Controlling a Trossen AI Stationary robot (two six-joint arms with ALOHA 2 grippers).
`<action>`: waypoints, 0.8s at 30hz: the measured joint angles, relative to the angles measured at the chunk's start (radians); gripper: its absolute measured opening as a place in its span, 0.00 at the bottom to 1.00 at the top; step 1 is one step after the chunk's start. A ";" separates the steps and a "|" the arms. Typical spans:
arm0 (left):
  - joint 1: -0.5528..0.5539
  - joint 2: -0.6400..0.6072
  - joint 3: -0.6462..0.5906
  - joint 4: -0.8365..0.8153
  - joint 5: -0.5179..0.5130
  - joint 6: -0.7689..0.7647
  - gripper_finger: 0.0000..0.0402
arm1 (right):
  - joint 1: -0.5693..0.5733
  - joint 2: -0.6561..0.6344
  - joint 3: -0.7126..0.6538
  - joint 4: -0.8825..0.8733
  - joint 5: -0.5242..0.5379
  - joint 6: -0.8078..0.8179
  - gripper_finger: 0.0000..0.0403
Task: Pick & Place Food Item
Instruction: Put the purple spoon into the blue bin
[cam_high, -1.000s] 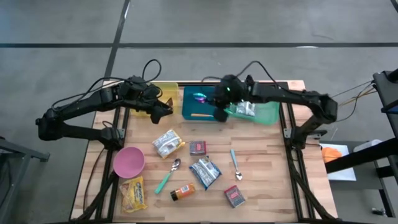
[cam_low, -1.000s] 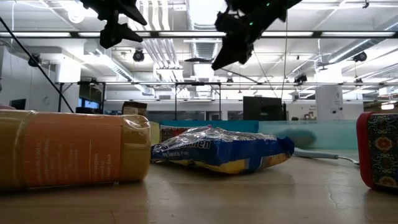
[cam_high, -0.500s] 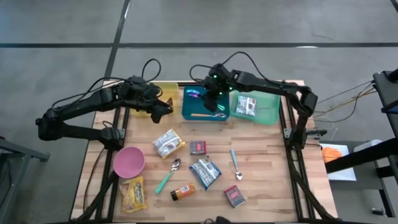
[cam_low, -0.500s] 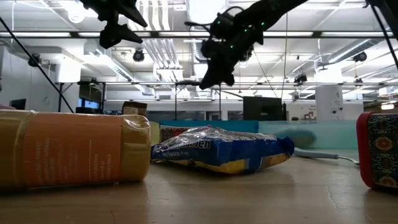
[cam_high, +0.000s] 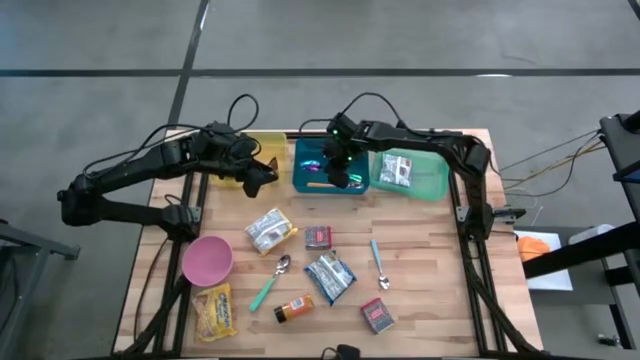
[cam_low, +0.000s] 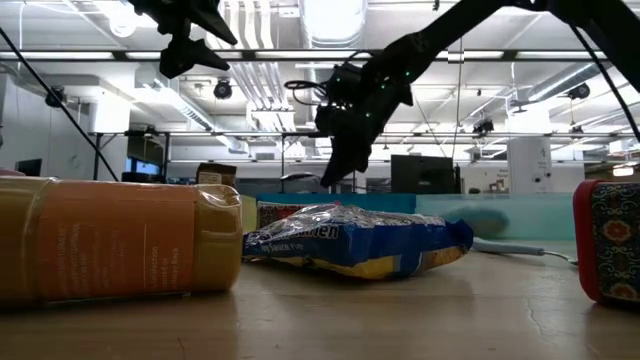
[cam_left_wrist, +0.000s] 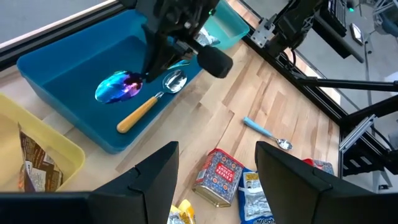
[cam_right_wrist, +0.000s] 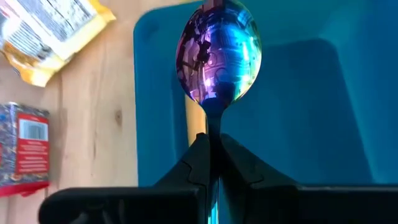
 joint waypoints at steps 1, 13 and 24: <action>0.000 0.000 0.000 0.000 -0.003 -0.001 0.54 | 0.000 0.004 0.000 -0.001 0.000 -0.006 0.03; 0.000 0.000 0.000 0.003 -0.010 -0.030 0.54 | -0.011 0.058 -0.004 -0.026 0.006 0.087 0.03; 0.000 0.000 0.000 0.024 -0.010 -0.042 0.54 | -0.010 0.079 -0.005 -0.064 0.020 0.051 0.03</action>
